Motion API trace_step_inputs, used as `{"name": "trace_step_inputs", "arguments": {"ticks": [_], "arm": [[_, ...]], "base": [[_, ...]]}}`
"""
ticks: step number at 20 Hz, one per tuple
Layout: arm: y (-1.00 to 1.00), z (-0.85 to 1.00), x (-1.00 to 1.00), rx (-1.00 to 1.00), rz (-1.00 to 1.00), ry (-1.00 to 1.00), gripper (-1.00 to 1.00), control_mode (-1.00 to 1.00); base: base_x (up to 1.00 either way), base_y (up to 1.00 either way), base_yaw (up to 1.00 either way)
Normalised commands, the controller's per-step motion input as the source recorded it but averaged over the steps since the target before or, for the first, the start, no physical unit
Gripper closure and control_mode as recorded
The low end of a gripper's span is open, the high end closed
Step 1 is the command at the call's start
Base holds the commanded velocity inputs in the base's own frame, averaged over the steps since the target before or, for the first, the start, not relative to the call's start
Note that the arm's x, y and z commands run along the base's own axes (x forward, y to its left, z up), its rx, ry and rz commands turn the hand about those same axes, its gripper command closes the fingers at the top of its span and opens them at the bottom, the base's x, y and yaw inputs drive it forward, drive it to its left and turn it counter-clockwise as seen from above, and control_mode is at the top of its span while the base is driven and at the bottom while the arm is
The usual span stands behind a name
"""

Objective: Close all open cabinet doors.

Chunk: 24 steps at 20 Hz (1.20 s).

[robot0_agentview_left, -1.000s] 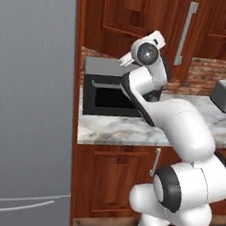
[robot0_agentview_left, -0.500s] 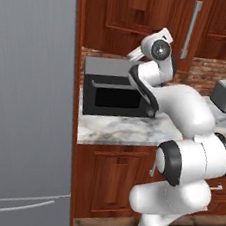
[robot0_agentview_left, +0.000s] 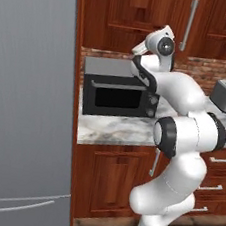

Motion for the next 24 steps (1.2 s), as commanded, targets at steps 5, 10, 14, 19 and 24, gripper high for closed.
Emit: {"name": "trace_step_inputs", "arguments": {"ticks": [5, 10, 14, 19, 24], "arm": [[-0.05, -0.01, 0.76, 0.0, 0.05, 0.0, -1.0, -1.0], [0.0, -0.07, 0.7, 0.0, 0.02, 0.01, -1.0, -1.0], [0.0, -0.09, 0.61, 0.0, 0.0, 0.02, -1.0, -1.0], [0.05, -0.15, 0.38, 0.0, 0.0, 0.03, -1.0, -1.0], [0.25, -0.21, -0.16, 0.0, 0.0, 0.01, -1.0, -1.0]], "base": [[0.0, 0.0, 0.0], [0.0, 0.0, 0.0], [0.0, 0.0, 0.0], [0.0, 0.0, 0.0], [0.0, 0.0, 0.0]]}}
